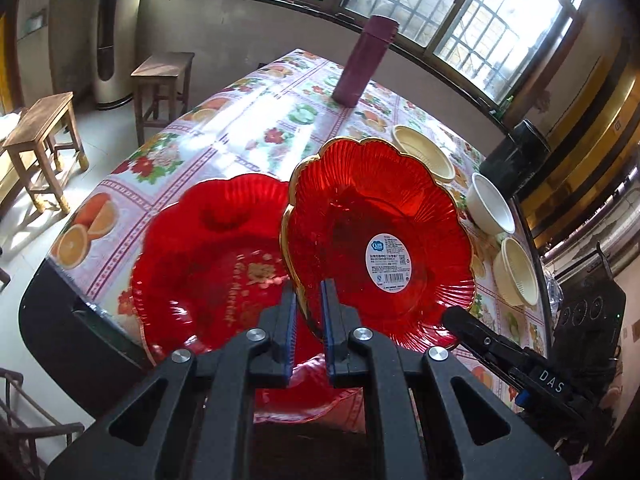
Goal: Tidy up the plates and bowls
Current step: 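Carry the small red plate over and lower it onto the large red plate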
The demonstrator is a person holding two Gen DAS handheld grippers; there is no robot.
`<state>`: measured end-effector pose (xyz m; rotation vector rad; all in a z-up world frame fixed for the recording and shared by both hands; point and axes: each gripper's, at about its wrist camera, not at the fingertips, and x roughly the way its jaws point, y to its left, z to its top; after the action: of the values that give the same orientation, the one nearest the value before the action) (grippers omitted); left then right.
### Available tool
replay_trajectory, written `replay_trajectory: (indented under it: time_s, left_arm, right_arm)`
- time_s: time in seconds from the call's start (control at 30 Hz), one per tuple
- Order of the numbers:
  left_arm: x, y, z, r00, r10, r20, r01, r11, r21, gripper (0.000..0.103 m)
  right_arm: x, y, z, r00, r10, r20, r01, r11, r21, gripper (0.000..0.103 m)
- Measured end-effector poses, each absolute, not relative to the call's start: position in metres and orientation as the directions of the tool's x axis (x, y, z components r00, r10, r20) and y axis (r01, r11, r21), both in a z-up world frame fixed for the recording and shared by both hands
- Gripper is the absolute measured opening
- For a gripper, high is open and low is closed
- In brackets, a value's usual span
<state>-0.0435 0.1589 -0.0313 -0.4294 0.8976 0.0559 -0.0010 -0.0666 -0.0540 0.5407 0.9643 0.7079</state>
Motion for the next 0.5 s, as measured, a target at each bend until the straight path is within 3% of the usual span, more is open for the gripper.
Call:
replay_trajectory:
  time_s: [0.5]
  left_arm:
    - [-0.062,0.199,-0.068,0.551,-0.062,-0.832,-0.307,0.912,-0.271,0.01]
  right_arm:
    - [-0.019,0.013,-0.066,0.31,0.662,-0.682,-0.386,0.744,0.546,0.017]
